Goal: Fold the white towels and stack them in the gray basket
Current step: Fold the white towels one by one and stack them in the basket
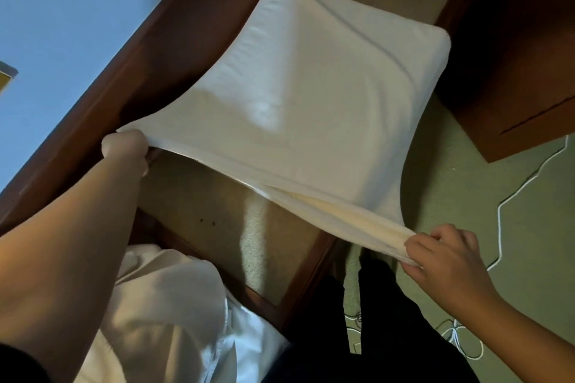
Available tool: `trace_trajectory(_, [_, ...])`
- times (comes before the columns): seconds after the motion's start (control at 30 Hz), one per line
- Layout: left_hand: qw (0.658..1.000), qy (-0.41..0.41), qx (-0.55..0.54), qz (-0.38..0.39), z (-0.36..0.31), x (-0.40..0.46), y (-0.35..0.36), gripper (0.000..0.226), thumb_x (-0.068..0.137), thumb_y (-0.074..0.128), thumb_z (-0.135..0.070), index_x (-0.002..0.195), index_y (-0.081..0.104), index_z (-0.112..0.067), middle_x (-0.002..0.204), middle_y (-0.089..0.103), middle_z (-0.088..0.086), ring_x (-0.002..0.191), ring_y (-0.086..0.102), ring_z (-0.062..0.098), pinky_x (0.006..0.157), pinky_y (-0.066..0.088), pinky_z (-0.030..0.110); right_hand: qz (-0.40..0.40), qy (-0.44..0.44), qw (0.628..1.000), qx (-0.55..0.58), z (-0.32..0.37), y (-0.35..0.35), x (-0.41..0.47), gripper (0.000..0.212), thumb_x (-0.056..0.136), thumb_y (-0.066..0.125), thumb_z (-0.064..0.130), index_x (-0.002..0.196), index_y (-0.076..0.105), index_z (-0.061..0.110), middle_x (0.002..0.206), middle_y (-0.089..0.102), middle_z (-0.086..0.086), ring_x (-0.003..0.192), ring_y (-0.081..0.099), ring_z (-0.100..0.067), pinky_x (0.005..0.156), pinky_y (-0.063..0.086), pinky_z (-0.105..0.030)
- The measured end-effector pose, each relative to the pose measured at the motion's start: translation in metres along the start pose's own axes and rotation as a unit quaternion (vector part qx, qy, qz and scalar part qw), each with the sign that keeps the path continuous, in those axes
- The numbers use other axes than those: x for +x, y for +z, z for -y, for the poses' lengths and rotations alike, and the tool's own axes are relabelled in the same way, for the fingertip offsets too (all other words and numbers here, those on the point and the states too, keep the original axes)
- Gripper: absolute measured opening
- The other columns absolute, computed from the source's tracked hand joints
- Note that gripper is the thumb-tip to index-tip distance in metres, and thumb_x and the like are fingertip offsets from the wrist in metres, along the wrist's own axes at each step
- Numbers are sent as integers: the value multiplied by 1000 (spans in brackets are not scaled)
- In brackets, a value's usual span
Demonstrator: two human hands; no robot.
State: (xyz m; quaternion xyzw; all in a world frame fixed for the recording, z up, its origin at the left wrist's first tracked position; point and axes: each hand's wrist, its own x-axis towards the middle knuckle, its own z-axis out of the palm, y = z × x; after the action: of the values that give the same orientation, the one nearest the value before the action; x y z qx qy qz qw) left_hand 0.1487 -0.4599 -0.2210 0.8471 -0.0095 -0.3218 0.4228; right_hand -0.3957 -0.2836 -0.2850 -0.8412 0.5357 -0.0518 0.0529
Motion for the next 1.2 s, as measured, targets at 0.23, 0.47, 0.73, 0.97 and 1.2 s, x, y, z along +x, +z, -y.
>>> trace_trajectory(0.23, [989, -62, -132, -33, -33, -9, 22, 44, 110, 31, -11, 152, 41, -19, 134, 54, 10, 108, 66, 30, 72, 66, 42, 27, 58, 996, 62, -29, -7, 7, 33, 93, 52, 43, 86, 70, 17, 77, 58, -1, 76, 52, -27, 60, 51, -39])
trace_trajectory(0.47, [998, -24, -63, -14, -75, -31, 53, 49, 103, 38, 2, 147, 49, -17, 126, 57, 10, 98, 68, 30, 59, 65, 37, 5, 273, 912, 305, -59, -43, 50, 11, 86, 84, 19, 92, 77, 24, 92, 57, 9, 76, 61, -5, 68, 42, -5])
trace_trajectory(0.73, [995, -10, -94, 33, -124, -63, 110, 28, 100, 64, -5, 125, 62, -17, 110, 65, 10, 82, 73, 27, 58, 65, 35, 24, 389, 789, 475, -116, -50, 90, 11, 89, 80, 17, 87, 78, 27, 83, 77, 13, 90, 73, -19, 78, 56, -39])
trace_trajectory(0.97, [993, -18, -94, 63, -141, -69, 172, 28, 100, 60, -3, 126, 61, -14, 117, 64, 11, 90, 75, 29, 62, 66, 34, -1, 440, 723, 533, -169, -17, 128, 17, 89, 81, 20, 97, 77, 34, 102, 78, 4, 103, 70, -27, 94, 58, -57])
trace_trajectory(1.2, [989, -43, -124, 71, -146, -56, 214, 31, 102, 60, -6, 132, 60, -13, 109, 70, 14, 76, 79, 27, 61, 66, 37, -21, 467, 689, 554, -190, -8, 173, 32, 86, 75, 0, 97, 79, 30, 109, 75, -3, 104, 69, -26, 83, 56, -38])
